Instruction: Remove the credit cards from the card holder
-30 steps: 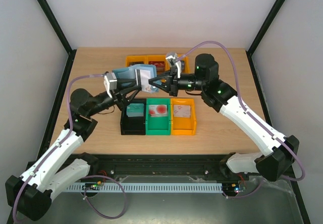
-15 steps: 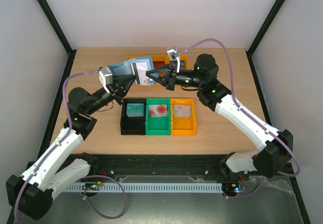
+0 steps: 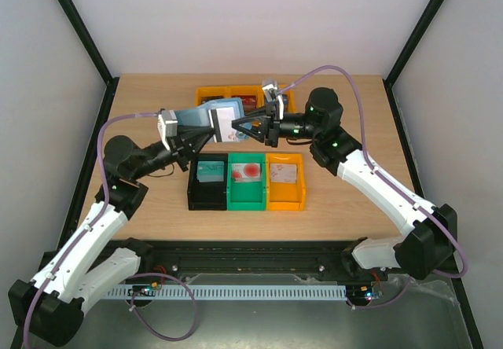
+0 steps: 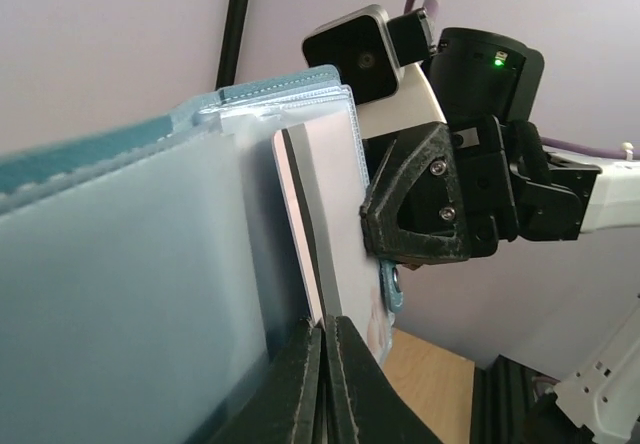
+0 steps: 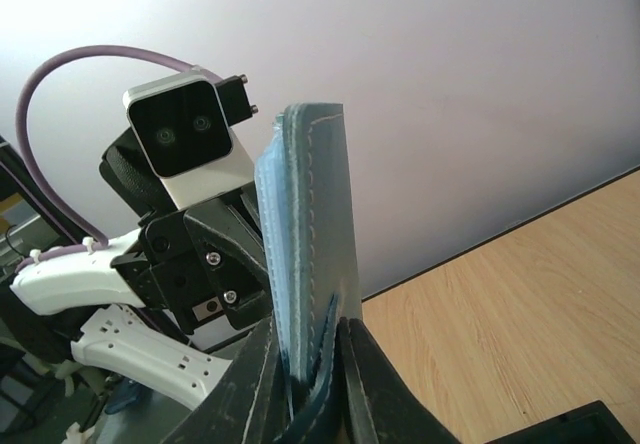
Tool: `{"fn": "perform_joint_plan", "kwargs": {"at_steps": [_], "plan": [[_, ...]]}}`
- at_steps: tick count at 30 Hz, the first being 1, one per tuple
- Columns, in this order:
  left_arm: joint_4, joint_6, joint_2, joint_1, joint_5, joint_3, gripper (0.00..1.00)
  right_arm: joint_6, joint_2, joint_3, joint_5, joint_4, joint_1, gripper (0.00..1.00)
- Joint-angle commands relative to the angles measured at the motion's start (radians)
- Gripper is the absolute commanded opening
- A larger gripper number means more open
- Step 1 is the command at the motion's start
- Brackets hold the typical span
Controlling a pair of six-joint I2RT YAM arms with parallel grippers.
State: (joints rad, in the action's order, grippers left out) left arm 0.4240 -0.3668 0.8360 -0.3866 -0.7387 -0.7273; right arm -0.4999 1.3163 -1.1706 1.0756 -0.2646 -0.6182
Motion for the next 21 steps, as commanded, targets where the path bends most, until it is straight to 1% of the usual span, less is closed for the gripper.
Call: {"fn": "perform_joint_plan", "kwargs": {"at_steps": [1,7,8,11,12,19,21], "plan": [[0.017,0.001,-0.014,0.007,-0.069,-0.029,0.02,0.043,-0.01,-0.025,0.072,0.053,0.001,0.13],[0.002,0.012,-0.022,0.026,-0.068,-0.027,0.02,0.07,-0.036,-0.021,0.086,0.097,0.025,0.12],[0.0,0.012,-0.023,0.028,-0.068,-0.026,0.02,0.073,-0.037,-0.022,0.091,0.106,0.028,0.11],[-0.004,0.015,-0.025,0.035,-0.069,-0.023,0.02,0.075,-0.041,-0.023,0.104,0.118,0.039,0.03],[-0.006,0.017,-0.025,0.037,-0.069,-0.023,0.02,0.075,-0.041,-0.023,0.105,0.119,0.042,0.02],[-0.03,0.026,-0.036,0.049,-0.069,-0.01,0.02,0.073,-0.041,-0.032,0.12,0.12,0.057,0.02],[-0.015,0.029,-0.032,0.048,-0.094,-0.004,0.02,0.044,-0.029,-0.035,0.128,0.099,0.056,0.02]]}}
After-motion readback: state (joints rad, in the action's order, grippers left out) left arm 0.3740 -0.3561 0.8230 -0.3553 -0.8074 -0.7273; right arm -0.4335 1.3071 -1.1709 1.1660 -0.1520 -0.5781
